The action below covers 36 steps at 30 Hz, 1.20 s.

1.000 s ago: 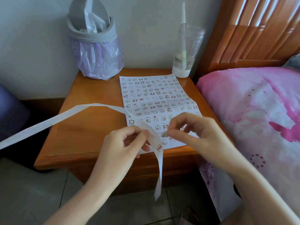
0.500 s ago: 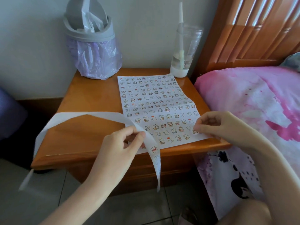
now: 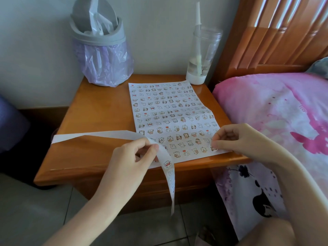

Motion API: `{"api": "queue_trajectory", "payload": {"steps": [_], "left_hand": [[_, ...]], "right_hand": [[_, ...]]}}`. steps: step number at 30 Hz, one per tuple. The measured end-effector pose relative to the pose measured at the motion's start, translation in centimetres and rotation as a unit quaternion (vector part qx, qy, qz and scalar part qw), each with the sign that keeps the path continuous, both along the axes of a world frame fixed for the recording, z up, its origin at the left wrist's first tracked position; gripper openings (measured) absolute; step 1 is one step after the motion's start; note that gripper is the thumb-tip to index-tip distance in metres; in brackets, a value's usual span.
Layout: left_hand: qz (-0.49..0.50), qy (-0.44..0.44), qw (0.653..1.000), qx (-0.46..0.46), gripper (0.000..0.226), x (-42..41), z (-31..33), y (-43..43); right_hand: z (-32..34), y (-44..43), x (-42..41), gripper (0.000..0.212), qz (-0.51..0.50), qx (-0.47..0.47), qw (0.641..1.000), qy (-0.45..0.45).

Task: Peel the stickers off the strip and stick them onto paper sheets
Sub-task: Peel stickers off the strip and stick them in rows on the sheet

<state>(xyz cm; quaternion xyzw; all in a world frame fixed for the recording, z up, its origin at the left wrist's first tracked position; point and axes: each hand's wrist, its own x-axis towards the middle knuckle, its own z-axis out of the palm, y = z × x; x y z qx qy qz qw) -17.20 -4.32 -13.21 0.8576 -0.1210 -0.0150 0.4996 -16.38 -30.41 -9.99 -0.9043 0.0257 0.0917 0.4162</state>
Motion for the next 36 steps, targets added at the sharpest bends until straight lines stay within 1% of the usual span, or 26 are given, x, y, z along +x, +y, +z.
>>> {"api": "queue_trajectory", "payload": {"steps": [14,19,22,26,29,33,36], "left_hand": [[-0.005,-0.001,1.000,0.012,0.007,0.1,-0.1,0.1],[-0.004,-0.013,1.000,0.022,0.009,0.1,0.0,0.2],[-0.001,-0.020,0.999,0.032,0.011,0.1,0.1,0.2],[0.000,-0.018,0.999,0.036,0.010,0.0,0.2,0.0],[0.000,-0.016,0.999,0.033,0.011,-0.1,0.3,-0.1],[0.003,-0.019,0.999,0.039,0.009,-0.1,0.4,-0.1],[0.006,-0.013,0.999,0.037,0.010,-0.1,0.2,0.0]], "right_hand": [[-0.5,0.2,0.0,0.006,-0.007,-0.024,0.999,-0.029],[-0.8,0.2,0.0,0.006,-0.004,-0.027,0.999,-0.043],[-0.9,0.0,0.0,0.011,-0.008,-0.046,0.998,-0.049],[-1.1,0.0,0.1,0.026,-0.016,-0.066,0.996,-0.060],[-1.0,-0.1,0.1,0.026,-0.011,-0.069,0.996,-0.058],[-0.9,-0.2,0.0,0.034,0.000,-0.055,0.998,-0.036],[-0.9,-0.3,0.0,0.032,0.008,-0.050,0.998,-0.028]]}}
